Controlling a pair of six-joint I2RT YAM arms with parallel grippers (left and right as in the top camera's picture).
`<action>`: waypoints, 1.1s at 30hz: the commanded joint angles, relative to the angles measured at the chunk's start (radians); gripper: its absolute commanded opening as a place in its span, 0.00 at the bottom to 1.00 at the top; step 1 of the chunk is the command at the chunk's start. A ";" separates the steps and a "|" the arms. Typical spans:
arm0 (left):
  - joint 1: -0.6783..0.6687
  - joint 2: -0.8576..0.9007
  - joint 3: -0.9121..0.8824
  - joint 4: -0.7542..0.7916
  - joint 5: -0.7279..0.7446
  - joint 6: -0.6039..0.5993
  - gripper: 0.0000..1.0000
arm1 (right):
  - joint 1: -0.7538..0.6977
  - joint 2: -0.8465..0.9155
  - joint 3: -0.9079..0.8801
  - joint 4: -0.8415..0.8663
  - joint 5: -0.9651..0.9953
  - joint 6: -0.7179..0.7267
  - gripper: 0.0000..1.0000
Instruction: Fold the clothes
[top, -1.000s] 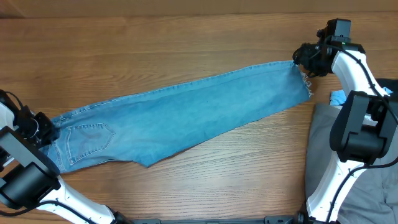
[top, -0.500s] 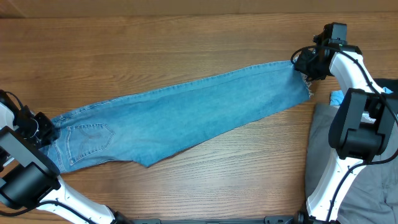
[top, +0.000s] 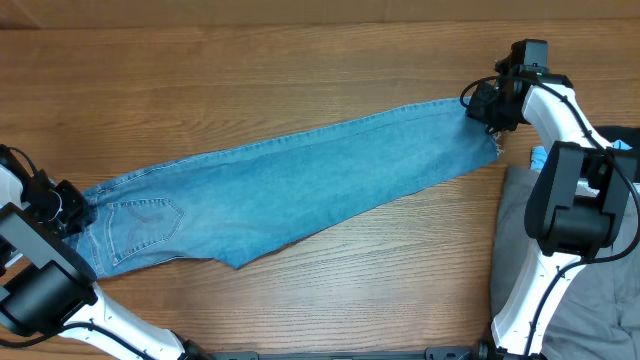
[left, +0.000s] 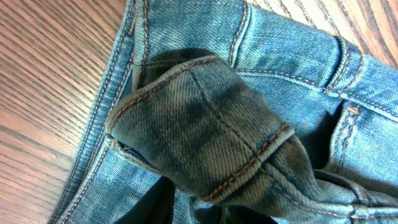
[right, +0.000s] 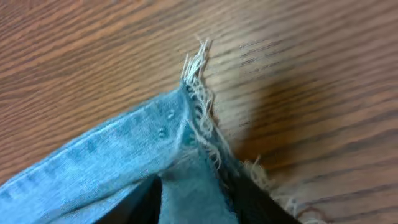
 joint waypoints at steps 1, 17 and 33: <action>0.005 -0.003 0.008 -0.012 0.023 0.002 0.29 | -0.005 0.008 -0.011 0.013 0.043 -0.001 0.44; 0.005 -0.003 0.008 -0.016 0.023 0.013 0.30 | -0.010 -0.004 -0.023 0.035 -0.034 -0.008 0.04; 0.018 -0.003 0.008 -0.009 0.027 -0.017 0.30 | -0.010 -0.172 0.019 0.122 0.017 0.039 0.04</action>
